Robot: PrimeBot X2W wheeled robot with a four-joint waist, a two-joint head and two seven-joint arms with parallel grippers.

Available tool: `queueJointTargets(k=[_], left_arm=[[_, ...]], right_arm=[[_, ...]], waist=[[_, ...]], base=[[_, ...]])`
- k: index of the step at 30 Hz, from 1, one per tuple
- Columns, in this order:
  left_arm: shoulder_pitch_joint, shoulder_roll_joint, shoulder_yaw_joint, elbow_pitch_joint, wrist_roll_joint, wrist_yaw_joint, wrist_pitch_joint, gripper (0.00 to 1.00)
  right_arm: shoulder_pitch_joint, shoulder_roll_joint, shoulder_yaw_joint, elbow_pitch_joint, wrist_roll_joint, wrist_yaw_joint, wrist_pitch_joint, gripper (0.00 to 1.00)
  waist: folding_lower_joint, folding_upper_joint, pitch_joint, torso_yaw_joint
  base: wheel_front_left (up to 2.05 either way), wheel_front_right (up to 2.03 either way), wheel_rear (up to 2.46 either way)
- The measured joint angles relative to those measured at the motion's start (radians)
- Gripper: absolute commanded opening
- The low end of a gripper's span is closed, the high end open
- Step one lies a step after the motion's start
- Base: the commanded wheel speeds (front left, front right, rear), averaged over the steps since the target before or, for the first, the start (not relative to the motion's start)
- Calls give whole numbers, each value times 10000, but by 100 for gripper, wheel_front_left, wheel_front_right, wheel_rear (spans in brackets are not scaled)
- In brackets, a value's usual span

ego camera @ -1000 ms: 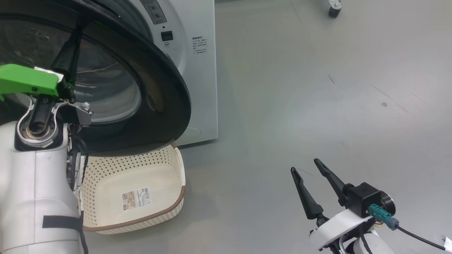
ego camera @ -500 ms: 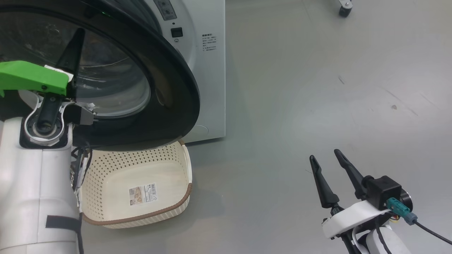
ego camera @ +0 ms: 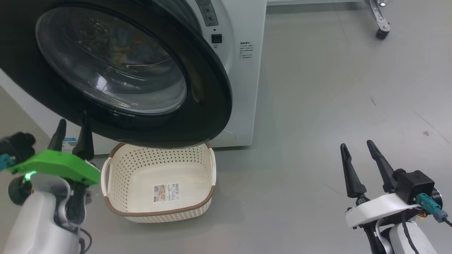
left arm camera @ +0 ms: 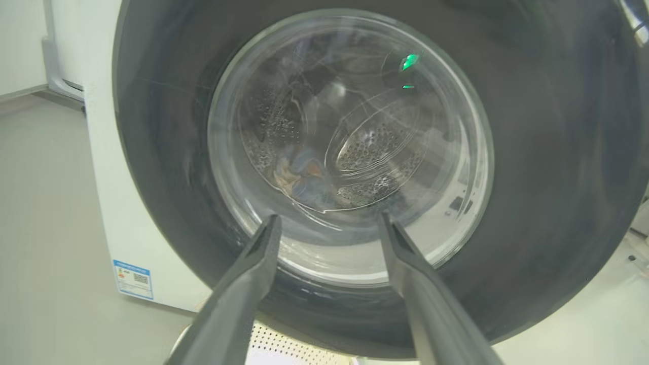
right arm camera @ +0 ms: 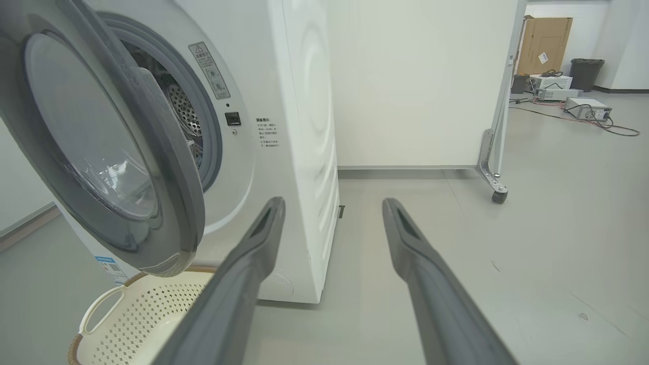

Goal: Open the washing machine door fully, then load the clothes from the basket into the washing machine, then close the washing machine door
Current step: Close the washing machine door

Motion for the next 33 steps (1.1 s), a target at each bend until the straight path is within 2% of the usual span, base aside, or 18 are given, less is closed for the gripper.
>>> queueJointTargets(k=[3, 10, 22, 33], left_arm=[[636, 17, -226, -44, 554, 46, -604, 100], [2099, 36, -424, 4, 1354, 629, -1776, 100], [3413, -35, -247, -351, 2021, 1275, -1927, 100], [3826, -286, -119, -970, 2213, 1371, -1927, 100]], right_arm=[[16, -54, -102, -19, -100, 0, 0, 100], [227, -35, -144, -15, -263, 2, 0, 100], [456, 54, 159, 36, -272, 2, 0, 100], [619, 61, 8, 295, -347, 2, 0, 100]], waist=[[0, 0, -115, 283], [0, 0, -486, 796], [0, 0, -773, 1298], [0, 0, -787, 1367]], base=[[0, 0, 0], [0, 0, 0], [0, 0, 0], [0, 0, 0]])
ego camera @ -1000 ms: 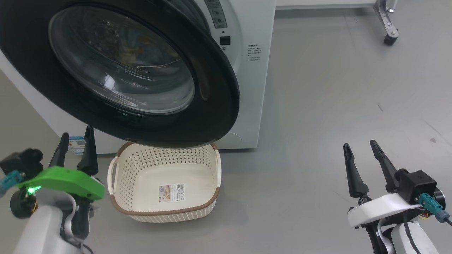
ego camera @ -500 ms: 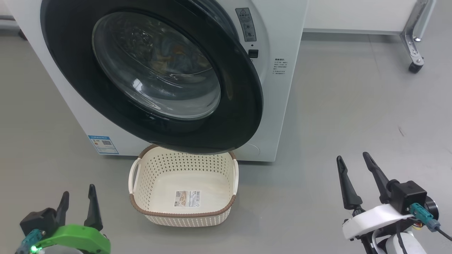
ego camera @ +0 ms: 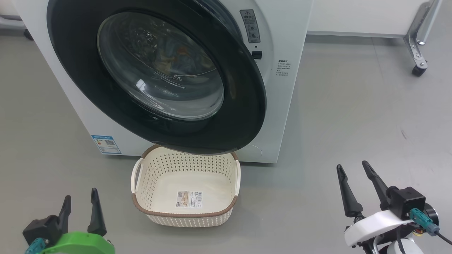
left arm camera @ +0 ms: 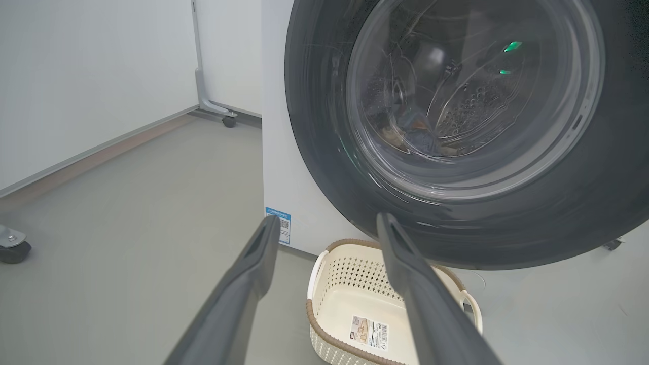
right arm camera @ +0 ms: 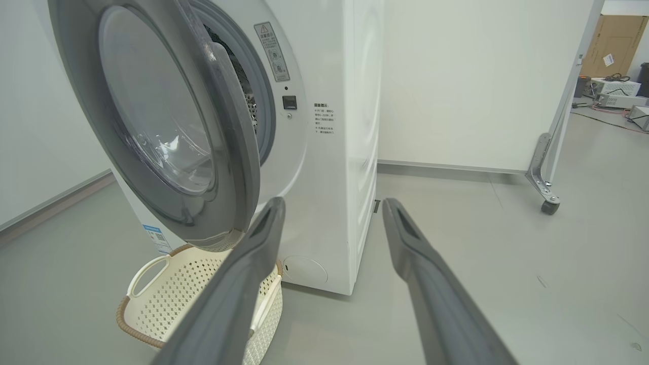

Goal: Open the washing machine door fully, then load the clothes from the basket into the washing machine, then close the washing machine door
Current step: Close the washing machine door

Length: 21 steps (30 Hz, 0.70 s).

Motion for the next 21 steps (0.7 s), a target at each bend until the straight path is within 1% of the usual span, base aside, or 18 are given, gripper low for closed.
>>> queueJointTargets(k=[8, 10, 11, 12, 13, 14, 16, 17, 21], left_arm=[[185, -198, 253, -585, 351, 0, 0, 100], [249, -207, 293, -662, 418, 0, 0, 100], [278, -221, 307, -690, 428, -2, 0, 100], [325, -234, 324, -734, 430, -2, 0, 100], [367, -244, 336, -769, 460, -2, 0, 100], [395, -251, 347, -805, 504, -2, 0, 100], [445, -259, 389, -892, 531, -2, 0, 100], [462, -265, 405, -917, 564, -4, 0, 100], [551, -297, 447, -978, 614, -17, 0, 100]], right_arm=[[27, 38, -341, 372, -174, -8, 0, 100], [41, 42, -410, 460, -238, -17, 0, 96], [46, 48, -437, 514, -263, -19, 0, 87], [53, 54, -453, 550, -263, -19, 0, 50], [58, 65, -462, 585, -263, -19, 0, 32], [59, 79, -474, 612, -263, -21, 0, 0], [59, 119, -485, 631, -265, -42, 0, 0], [59, 140, -489, 646, -265, -109, 0, 0], [58, 186, -570, 711, -265, -119, 0, 0]], waist=[[0, 0, 11, 31], [0, 0, 18, 26], [0, 0, 23, 22], [0, 0, 29, 17], [0, 0, 36, 11], [0, 0, 45, 5], [0, 0, 65, -10], [0, 0, 77, -19], [0, 0, 125, -57]], base=[[0, 0, 0], [0, 0, 0], [0, 0, 0], [0, 0, 0], [0, 0, 0], [0, 0, 0], [0, 0, 0], [0, 0, 0], [0, 0, 0]])
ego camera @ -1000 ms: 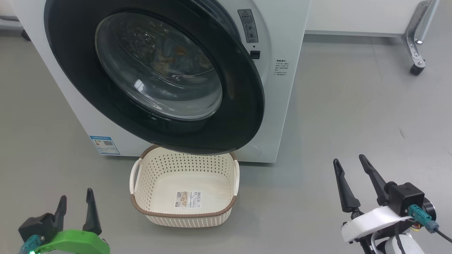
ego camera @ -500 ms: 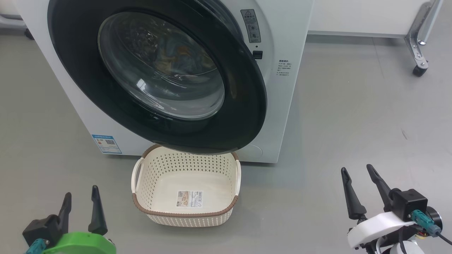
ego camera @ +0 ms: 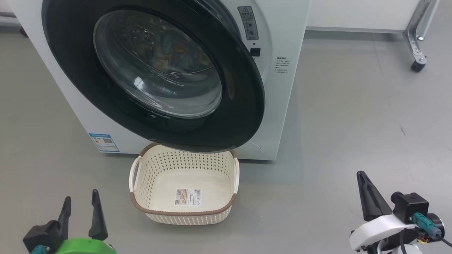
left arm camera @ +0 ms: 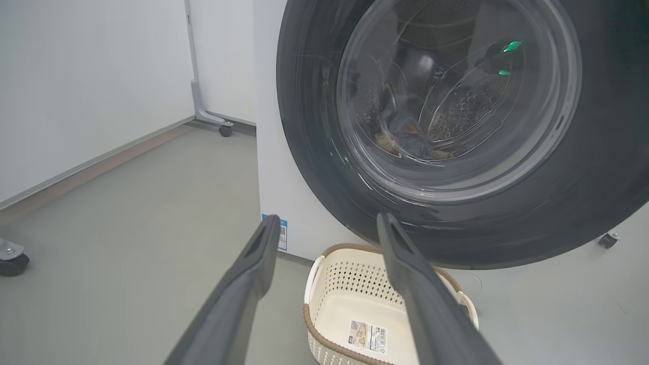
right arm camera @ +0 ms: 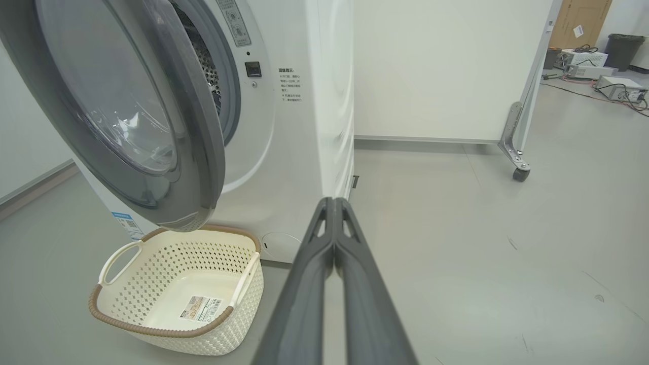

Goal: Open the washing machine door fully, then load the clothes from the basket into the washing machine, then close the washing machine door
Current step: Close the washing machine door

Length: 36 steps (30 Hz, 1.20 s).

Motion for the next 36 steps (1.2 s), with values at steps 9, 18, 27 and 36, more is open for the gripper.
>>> queueJointTargets(k=[9, 18, 27, 36], left_arm=[[111, -144, 29, -199, 353, -117, 0, 100], [200, -267, -144, -349, 571, -309, 0, 100], [18, -564, -690, -364, 681, -573, 0, 100], [-711, -823, -890, -644, 731, -823, -2, 100]], right_arm=[[-586, 48, -330, -98, 19, -90, 0, 0], [-3603, 54, 102, -1845, 21, -40, 0, 0], [-5023, 25, 3164, -1661, -209, 117, -12, 0], [-5044, 13, 4550, -96, -236, 148, -12, 0]], waist=[[0, 0, 76, -100], [0, 0, 410, -173], [0, 0, 945, 39], [0, 0, 1647, 642]], base=[[0, 0, 0], [0, 0, 0], [0, 0, 0], [0, 0, 0]])
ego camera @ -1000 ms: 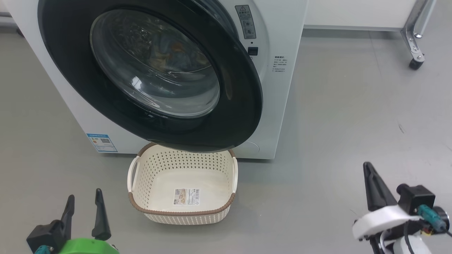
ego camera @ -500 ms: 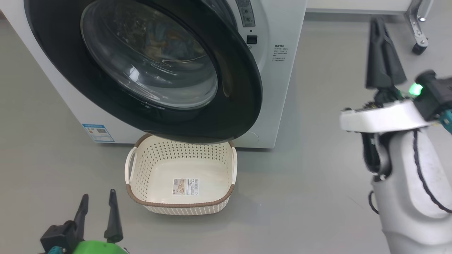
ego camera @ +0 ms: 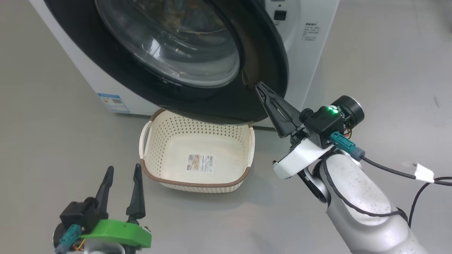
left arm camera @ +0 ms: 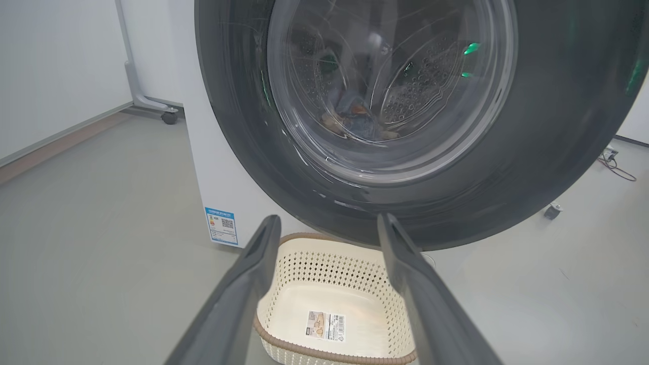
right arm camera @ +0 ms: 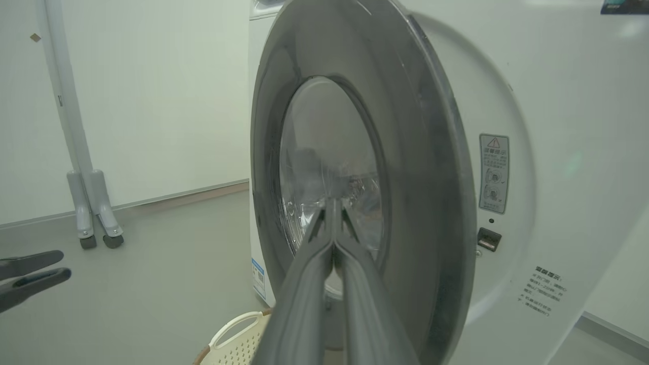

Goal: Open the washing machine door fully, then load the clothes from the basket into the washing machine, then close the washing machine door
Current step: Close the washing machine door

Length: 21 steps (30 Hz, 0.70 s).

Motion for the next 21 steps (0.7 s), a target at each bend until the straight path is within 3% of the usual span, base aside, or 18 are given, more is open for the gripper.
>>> queueJointTargets(k=[8, 21], left_arm=[[-495, -77, -161, -125, -372, -104, 0, 100], [-1046, -151, -184, -307, -631, -268, 0, 100]], right_arm=[[-899, -138, -176, 767, 176, 0, 0, 0], [-2214, -397, -479, 1041, 370, 0, 0, 0]], waist=[[0, 0, 845, 635], [2, 0, 2037, 1509]], base=[[0, 0, 0], [0, 0, 0]])
